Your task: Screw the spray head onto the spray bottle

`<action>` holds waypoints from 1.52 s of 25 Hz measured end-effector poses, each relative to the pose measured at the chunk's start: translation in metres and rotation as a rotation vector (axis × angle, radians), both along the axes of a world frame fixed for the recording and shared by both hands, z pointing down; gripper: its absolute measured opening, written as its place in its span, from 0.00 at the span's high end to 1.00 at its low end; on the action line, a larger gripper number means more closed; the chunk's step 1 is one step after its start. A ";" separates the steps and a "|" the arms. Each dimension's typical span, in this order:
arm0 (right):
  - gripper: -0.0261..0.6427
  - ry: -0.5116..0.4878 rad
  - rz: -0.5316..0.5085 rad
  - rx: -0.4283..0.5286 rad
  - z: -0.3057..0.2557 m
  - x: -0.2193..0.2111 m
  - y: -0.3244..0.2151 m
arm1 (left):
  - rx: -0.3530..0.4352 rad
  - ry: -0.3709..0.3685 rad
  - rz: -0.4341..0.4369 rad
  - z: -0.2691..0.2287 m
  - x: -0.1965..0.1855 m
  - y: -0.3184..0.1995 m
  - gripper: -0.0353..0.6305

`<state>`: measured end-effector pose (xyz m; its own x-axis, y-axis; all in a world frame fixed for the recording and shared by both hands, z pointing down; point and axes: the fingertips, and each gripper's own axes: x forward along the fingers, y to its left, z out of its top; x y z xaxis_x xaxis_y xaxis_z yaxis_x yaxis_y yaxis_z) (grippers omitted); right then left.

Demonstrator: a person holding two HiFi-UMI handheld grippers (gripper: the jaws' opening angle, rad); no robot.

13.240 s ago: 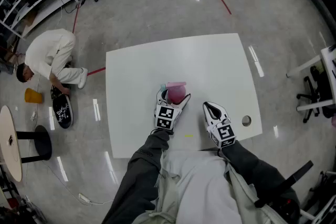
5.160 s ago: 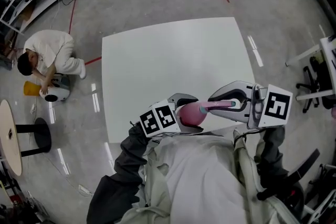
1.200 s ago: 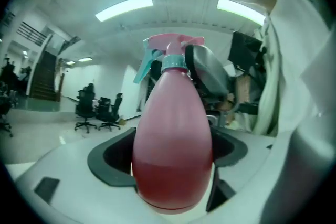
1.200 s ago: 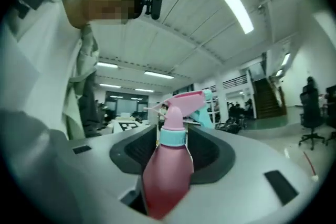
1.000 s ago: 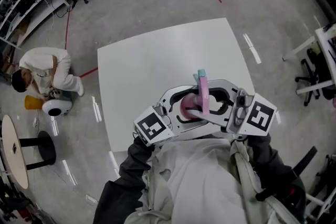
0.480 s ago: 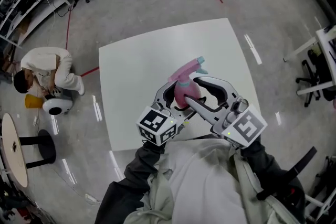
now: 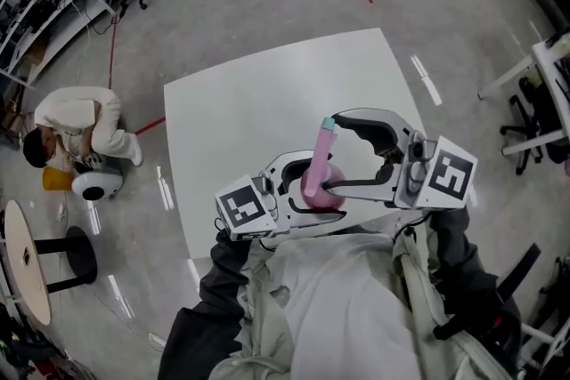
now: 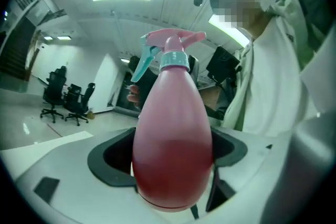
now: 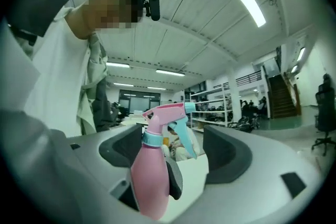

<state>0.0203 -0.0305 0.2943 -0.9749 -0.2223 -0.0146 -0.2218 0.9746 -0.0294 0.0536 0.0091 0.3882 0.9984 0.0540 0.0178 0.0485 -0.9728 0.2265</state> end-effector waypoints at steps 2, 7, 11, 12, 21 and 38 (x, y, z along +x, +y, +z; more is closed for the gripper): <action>0.45 -0.018 -0.086 -0.030 -0.002 -0.004 0.007 | -0.002 -0.001 0.066 0.000 0.002 0.011 0.31; 0.52 -0.013 -0.012 0.025 -0.009 -0.009 0.004 | -0.004 -0.008 -0.038 -0.001 0.002 -0.008 0.31; 0.81 -0.038 0.121 0.049 -0.021 0.001 0.001 | -0.072 -0.004 -0.230 0.004 -0.017 -0.045 0.31; 0.81 -0.031 0.104 0.051 -0.021 -0.003 0.008 | -0.053 -0.044 -0.263 0.008 -0.018 -0.051 0.31; 0.68 -0.056 -0.022 -0.071 -0.001 0.000 0.037 | 0.052 -0.153 -0.256 0.025 -0.003 -0.049 0.31; 0.75 -0.106 -0.236 -0.137 0.005 -0.004 0.029 | -0.009 -0.036 0.114 0.012 0.014 0.013 0.31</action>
